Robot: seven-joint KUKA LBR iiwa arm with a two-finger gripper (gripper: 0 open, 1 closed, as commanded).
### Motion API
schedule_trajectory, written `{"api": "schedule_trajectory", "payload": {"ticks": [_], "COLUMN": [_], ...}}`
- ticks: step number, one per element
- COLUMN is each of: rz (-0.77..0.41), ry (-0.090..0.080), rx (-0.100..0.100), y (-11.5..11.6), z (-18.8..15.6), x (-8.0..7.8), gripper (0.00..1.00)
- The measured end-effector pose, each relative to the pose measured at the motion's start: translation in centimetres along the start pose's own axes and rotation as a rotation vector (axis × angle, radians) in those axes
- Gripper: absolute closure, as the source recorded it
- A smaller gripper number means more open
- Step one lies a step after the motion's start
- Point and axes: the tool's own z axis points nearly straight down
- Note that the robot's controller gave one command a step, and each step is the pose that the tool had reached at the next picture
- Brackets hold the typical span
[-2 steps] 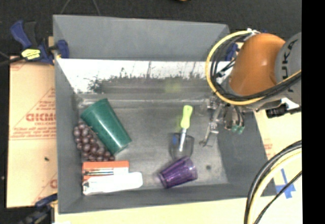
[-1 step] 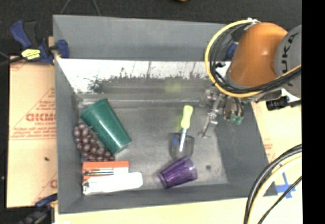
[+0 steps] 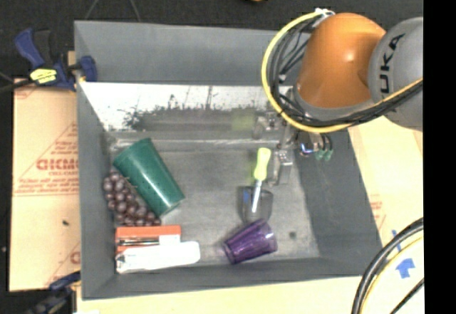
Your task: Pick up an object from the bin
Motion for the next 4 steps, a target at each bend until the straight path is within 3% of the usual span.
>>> {"api": "schedule_trajectory", "payload": {"ticks": [1,2,3,4], "rz": [0.147,-0.086,0.129,0.028], "ry": [-0.009,-0.016,-0.013,-0.023], "rx": [-0.002,0.002,-0.001,0.003], "y": [-3.9,-3.3,-5.4,-5.6], "z": [10.8,9.0,10.7,12.7], "x": [2.6,1.3,3.2,1.6], "gripper": [0.0,0.0,0.0,0.0]}}
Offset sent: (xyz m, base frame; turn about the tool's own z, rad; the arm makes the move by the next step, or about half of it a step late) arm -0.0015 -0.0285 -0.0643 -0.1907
